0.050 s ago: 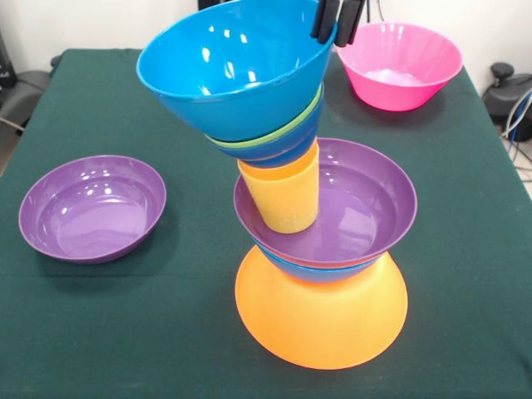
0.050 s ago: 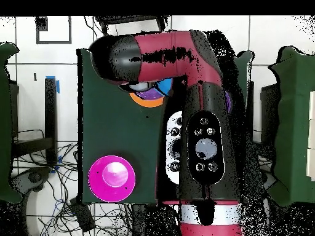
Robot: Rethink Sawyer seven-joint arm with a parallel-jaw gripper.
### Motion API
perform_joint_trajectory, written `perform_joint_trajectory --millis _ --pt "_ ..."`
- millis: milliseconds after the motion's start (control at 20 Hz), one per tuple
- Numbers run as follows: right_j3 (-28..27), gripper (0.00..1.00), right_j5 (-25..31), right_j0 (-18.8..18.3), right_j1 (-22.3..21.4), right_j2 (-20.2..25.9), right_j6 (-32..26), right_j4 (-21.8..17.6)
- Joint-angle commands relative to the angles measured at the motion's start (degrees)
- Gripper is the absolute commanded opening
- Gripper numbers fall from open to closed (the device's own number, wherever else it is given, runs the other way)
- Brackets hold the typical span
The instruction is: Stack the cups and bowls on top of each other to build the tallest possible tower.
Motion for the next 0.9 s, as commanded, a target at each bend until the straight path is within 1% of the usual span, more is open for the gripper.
perform_joint_trajectory --millis 50,450,900 --pt "1.1 0.0 -1.0 1.6 4.2 0.1 4.9 -0.7" --pt "1.5 0.0 -0.7 2.0 4.4 0.3 5.5 0.8" --pt "1.8 0.0 -2.2 2.4 4.8 0.4 5.8 2.3"
